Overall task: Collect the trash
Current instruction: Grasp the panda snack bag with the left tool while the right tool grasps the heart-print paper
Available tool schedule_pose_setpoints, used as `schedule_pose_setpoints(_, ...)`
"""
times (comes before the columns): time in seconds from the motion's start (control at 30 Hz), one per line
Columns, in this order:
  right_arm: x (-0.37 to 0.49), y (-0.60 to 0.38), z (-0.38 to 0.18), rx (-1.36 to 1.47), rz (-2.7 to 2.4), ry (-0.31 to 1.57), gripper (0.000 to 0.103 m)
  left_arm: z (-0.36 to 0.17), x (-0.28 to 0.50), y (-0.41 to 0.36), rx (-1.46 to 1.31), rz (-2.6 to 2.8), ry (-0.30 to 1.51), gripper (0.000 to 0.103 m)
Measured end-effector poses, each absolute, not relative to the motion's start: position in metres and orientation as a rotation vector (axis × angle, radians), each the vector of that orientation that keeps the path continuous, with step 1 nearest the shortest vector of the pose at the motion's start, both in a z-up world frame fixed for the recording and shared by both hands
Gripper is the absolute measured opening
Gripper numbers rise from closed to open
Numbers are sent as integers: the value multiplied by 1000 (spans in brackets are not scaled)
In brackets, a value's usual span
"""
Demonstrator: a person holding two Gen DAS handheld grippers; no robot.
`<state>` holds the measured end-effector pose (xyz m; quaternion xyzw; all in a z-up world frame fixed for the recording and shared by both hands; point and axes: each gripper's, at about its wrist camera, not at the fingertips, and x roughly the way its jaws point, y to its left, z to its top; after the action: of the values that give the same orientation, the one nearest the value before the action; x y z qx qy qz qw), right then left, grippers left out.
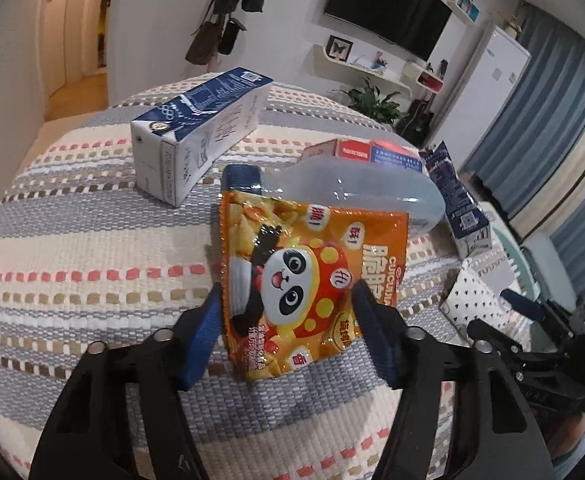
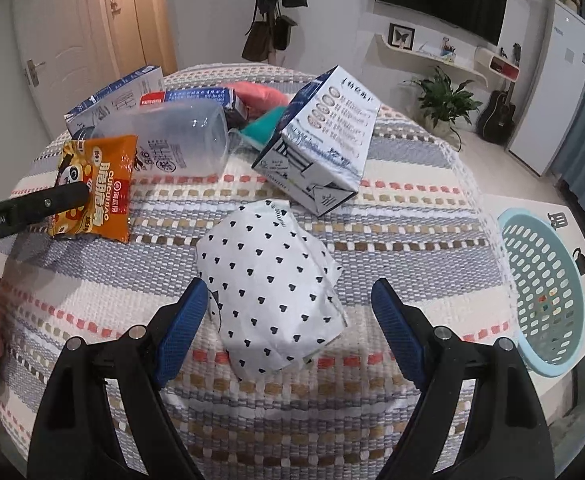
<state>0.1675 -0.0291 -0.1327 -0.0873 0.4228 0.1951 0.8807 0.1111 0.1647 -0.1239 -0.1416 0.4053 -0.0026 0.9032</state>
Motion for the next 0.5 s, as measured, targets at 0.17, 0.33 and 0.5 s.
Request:
schedule_pose_setpoints(0.17,169,-23,-136,-181,445,911,61,-124,103,157,-274,-6,843,29)
schedule_pose_setpoints(0.33,160,-17,-133,-199,486,892,32,-120,85,156,-289,-25,815,11)
schedule_pose_setpoints(0.5,149,-17,-127,-185,506,864,23,-107,70,149,-285,-55,766,7)
